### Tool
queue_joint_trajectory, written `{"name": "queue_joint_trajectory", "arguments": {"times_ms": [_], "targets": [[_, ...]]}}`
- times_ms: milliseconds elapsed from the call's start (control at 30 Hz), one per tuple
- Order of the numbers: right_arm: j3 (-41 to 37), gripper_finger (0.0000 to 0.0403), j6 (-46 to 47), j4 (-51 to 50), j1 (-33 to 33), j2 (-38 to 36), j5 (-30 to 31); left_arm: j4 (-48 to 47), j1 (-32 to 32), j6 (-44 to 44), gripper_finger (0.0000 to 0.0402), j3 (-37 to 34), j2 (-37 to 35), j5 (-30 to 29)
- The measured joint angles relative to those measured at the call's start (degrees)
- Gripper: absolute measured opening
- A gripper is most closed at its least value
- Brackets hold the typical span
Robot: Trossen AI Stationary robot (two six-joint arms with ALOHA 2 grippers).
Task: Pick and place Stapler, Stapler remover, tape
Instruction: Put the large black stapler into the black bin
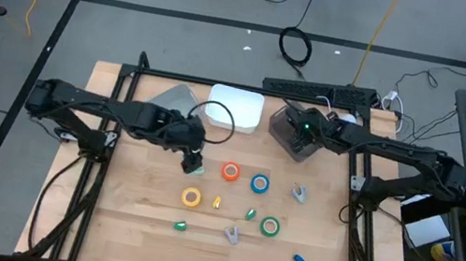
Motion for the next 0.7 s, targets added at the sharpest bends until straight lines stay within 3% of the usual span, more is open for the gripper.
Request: {"name": "queue_joint_trajectory", "arguments": {"times_ms": [200,700], "targets": [[-1.79,0.0132,-1.38,2.67,-0.15,0.15,-0.06,3.03,-1.23,-4.07,0.0392,-5.39,-4.00,0.03],[-6.60,0.0132,-2.43,8.88,-0.41,0.11,0.21,9.55,-1.50,-3.86,0.0392,-9.23,-4.06,3.53]]}}
